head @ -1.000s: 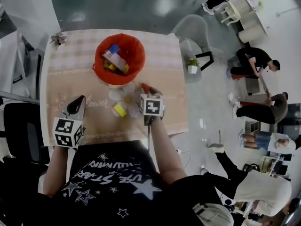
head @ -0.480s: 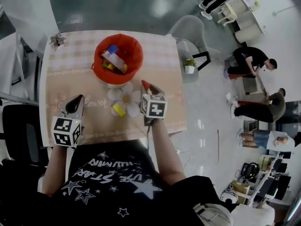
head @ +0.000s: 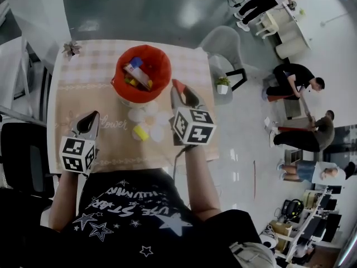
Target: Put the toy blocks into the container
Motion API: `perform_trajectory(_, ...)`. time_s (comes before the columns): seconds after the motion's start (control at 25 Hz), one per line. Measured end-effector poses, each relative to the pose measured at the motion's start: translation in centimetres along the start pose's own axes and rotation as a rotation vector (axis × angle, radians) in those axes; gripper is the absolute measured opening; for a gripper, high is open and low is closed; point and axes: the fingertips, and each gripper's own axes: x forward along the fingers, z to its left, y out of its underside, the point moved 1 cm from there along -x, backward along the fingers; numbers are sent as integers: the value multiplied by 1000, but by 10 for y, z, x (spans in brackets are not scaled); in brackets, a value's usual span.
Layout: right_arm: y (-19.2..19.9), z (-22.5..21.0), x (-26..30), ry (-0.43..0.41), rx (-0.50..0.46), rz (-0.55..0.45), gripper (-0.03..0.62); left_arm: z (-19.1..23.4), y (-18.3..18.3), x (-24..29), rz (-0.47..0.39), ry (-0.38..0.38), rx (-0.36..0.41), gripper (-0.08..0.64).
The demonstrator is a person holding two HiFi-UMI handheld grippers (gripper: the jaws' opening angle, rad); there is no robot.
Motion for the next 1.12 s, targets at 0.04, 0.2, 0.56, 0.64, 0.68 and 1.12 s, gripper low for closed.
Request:
perform_trajectory(0.04,-9,6,0,-16,-6,-20,132,1,0,0,-2,-2,-2,11)
perform_trajectory(0.2,-35,32,10,-76,-53,-56,132,5,1,-3,-4,-7,-12,11)
perform_trajectory(0.56,-60,63,45,-127,-110,-55,133,15,4,-10,-13,-20,-35,11)
perform_trajectory(0.64,-61,67,49,-133,-107,-53,133,17,5,-11,-14,-21,-38,11)
perform_trajectory(0.68,-61,68,51,-132,-106,-53,133,18,5,-12,-14,-21,-39,11)
perform_trajectory(1.12,-57,68,51,-109,-123,-51,186,22,9,-9,-4,-6,-41,11)
